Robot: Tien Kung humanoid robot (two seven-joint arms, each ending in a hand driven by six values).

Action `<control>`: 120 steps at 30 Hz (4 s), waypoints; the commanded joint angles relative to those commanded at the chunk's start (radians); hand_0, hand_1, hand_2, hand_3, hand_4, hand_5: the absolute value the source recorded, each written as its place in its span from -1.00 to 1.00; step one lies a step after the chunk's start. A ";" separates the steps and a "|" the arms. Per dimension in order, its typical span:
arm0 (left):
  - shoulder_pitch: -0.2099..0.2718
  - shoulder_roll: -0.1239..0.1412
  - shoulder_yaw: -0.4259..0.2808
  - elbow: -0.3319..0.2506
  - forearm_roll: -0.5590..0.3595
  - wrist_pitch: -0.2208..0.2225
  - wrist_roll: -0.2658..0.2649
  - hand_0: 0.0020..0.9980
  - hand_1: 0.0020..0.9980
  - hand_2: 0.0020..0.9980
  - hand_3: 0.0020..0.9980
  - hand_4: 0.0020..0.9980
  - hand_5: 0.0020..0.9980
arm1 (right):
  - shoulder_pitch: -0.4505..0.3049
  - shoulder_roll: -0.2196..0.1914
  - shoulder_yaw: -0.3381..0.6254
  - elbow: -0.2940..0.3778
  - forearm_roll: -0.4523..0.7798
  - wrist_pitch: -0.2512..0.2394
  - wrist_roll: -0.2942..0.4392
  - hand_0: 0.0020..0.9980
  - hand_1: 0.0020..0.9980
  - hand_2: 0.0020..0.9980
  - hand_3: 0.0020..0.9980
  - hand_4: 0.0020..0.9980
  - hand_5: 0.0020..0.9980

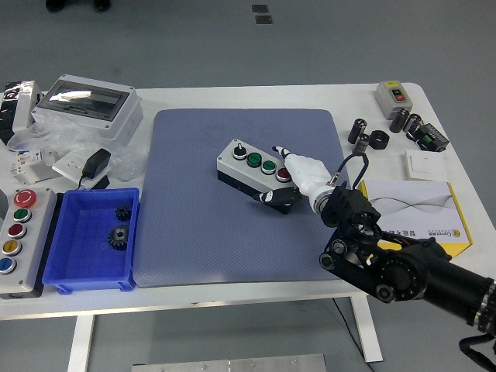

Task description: Pick up the button,place it on the desk,press the button,press the button

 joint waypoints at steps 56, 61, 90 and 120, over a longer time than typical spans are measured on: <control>0.005 -0.009 0.006 0.000 -0.006 0.000 -0.009 0.24 0.22 0.10 0.20 0.22 -0.55 | -0.045 -0.192 -0.088 0.184 -0.086 0.031 0.371 -0.53 -0.32 -0.30 -0.17 -0.62 -1.00; 0.004 -0.009 0.007 0.000 -0.008 0.000 -0.010 0.24 0.22 0.10 0.20 0.23 -0.53 | -0.048 -0.191 -0.085 0.182 -0.088 0.033 0.374 -0.45 -0.29 -0.30 -0.15 -0.58 -1.00; 0.001 -0.009 -0.001 0.000 -0.007 0.000 -0.019 0.24 0.22 0.14 0.26 0.32 -0.16 | -0.061 -0.204 -0.059 0.194 -0.048 0.071 0.394 0.66 0.56 0.59 0.55 -0.01 -1.00; 0.003 -0.011 0.000 0.000 0.002 -0.001 -0.017 0.24 0.22 0.13 0.25 0.31 -0.19 | -0.071 -0.228 -0.012 0.240 0.138 0.161 0.419 0.73 0.67 0.76 0.88 0.37 -0.88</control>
